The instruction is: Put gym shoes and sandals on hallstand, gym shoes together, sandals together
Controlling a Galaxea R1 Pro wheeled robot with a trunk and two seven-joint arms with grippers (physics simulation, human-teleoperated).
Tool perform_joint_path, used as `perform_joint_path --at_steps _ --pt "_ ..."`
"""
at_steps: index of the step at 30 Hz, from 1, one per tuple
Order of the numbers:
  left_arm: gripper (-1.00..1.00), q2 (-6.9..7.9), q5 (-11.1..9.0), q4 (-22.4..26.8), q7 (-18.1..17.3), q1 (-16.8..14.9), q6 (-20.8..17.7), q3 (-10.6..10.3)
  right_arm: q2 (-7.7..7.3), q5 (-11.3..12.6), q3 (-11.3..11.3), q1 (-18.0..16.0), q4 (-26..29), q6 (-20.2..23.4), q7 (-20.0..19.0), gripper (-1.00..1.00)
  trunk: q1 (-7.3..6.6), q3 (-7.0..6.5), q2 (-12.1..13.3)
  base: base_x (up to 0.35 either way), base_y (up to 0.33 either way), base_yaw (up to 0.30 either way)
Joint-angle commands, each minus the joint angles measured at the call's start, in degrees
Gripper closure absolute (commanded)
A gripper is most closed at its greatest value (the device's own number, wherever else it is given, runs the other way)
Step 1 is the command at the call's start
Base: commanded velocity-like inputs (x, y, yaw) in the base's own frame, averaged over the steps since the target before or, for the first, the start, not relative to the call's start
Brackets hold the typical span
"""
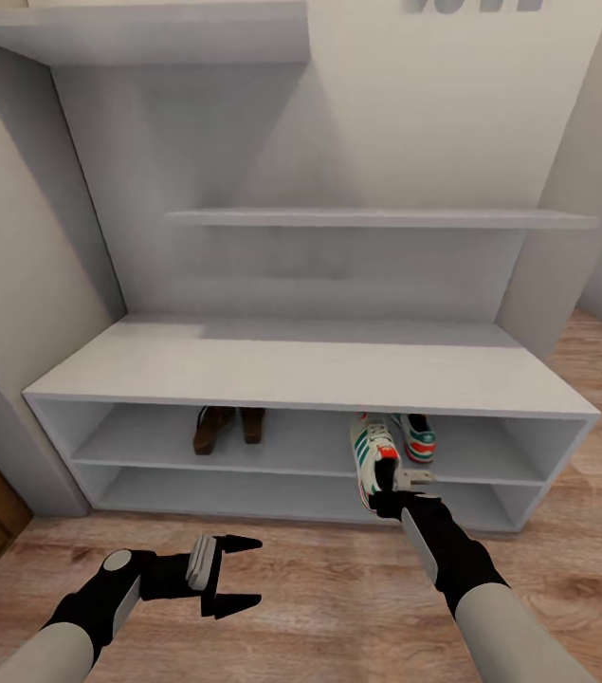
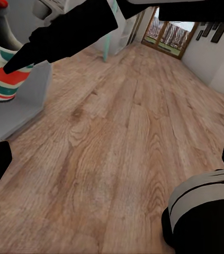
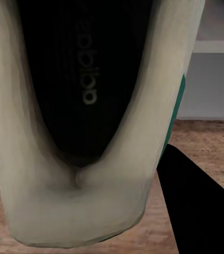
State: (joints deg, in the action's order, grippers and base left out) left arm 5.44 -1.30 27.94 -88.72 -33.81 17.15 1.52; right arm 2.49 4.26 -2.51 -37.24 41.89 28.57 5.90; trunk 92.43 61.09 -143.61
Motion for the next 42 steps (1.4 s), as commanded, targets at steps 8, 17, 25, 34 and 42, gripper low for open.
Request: perform_joint_path --at_steps 8,17,25,34,42 --pt "-1.00 -0.08 -0.10 -0.42 -0.14 -0.03 0.43 0.07 -0.03 0.48 -0.22 -0.02 0.12 0.26 0.52 1.00 -0.01 0.05 -0.02 0.261 -0.068 0.000" --pt "-1.00 -0.08 -0.10 -0.43 -0.14 -0.04 0.43 0.07 -0.03 0.48 -0.22 -0.02 0.29 0.26 0.52 1.00 -0.01 0.05 -0.02 0.219 -0.070 0.000" --pt "-1.00 -0.19 -0.10 -0.52 -0.14 -0.03 0.43 0.05 -0.03 0.48 -0.22 -0.02 0.30 0.26 0.52 1.00 -0.01 0.05 -0.02 0.027 -0.003 0.000" --pt "-1.00 -0.43 -0.10 -0.52 -0.14 -0.03 0.43 0.06 -0.03 0.48 -0.22 -0.02 0.15 0.26 0.52 1.00 -0.01 0.05 -0.02 0.164 0.000 0.000" --pt "-1.00 -0.43 -0.10 -0.52 -0.14 -0.03 0.43 0.07 -0.03 0.44 -0.22 -0.02 -0.05 0.33 0.52 1.00 -0.01 0.05 -0.02 0.033 0.000 0.000"
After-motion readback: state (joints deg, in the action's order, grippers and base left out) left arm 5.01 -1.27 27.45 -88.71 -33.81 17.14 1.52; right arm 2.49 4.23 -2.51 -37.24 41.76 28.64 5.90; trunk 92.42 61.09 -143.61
